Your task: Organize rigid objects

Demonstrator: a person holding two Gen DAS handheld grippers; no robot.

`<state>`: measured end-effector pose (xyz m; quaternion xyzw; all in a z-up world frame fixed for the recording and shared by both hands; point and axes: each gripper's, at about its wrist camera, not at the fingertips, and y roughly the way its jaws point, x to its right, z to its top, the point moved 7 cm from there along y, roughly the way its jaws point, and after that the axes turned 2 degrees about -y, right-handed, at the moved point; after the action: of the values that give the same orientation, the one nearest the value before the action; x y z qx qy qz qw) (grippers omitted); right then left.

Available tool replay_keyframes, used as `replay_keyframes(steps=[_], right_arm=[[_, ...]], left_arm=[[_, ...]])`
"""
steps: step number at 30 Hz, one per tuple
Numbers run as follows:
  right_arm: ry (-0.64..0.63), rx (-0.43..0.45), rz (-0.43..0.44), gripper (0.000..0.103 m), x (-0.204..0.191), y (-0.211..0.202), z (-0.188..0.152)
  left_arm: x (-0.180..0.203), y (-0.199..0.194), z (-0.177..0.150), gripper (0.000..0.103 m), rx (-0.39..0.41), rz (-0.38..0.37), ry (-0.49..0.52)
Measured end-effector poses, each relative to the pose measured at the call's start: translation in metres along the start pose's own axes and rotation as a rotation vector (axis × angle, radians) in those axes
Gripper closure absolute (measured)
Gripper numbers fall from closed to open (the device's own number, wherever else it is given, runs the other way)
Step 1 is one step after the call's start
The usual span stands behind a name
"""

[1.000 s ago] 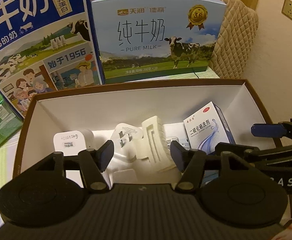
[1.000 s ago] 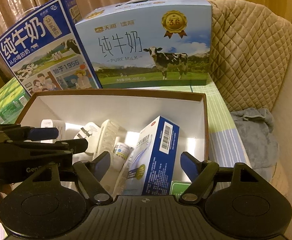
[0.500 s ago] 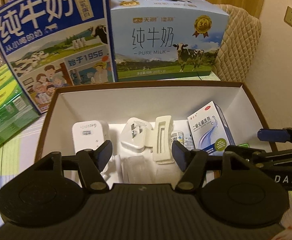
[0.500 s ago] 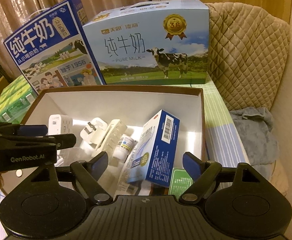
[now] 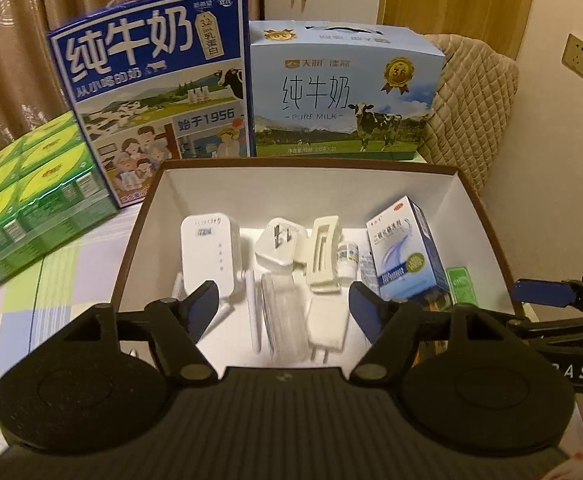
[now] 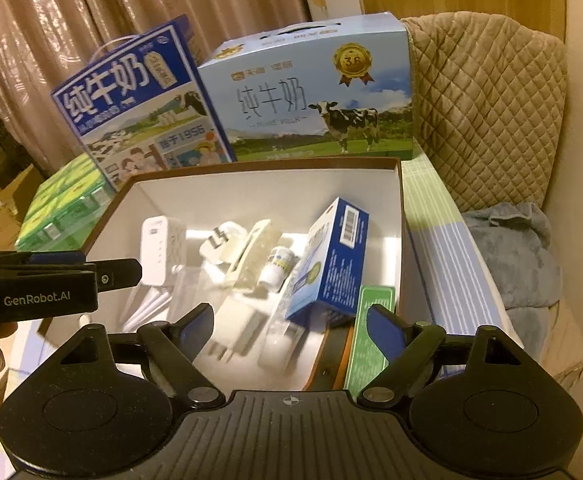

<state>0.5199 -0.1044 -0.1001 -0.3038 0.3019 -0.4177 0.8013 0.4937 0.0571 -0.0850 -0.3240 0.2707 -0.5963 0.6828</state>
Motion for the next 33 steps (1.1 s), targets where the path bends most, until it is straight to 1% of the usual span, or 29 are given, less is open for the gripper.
replay_keyframes(steps=[5, 13, 17, 22, 27, 33], right_arm=[[-0.028, 0.012, 0.018, 0.022, -0.011, -0.018, -0.013], [-0.062, -0.02, 0.031, 0.022, -0.027, -0.039, -0.041], [-0.071, -0.023, 0.028, 0.022, -0.036, -0.053, -0.056], [-0.073, -0.019, 0.01, 0.022, -0.051, -0.073, -0.076], [-0.045, -0.032, 0.0, 0.022, -0.07, -0.092, -0.102], [-0.032, -0.044, -0.006, 0.022, -0.097, -0.115, -0.133]], left_arm=[[-0.001, -0.026, -0.02, 0.034, 0.01, 0.021, -0.024], [-0.01, -0.066, -0.061, 0.033, 0.017, 0.072, -0.059], [-0.014, -0.086, -0.083, 0.033, 0.012, 0.049, -0.085], [-0.02, -0.11, -0.111, 0.033, 0.004, 0.036, -0.08], [-0.031, -0.138, -0.143, 0.033, -0.002, -0.007, -0.092], [-0.051, -0.168, -0.177, 0.033, -0.015, 0.004, -0.11]])
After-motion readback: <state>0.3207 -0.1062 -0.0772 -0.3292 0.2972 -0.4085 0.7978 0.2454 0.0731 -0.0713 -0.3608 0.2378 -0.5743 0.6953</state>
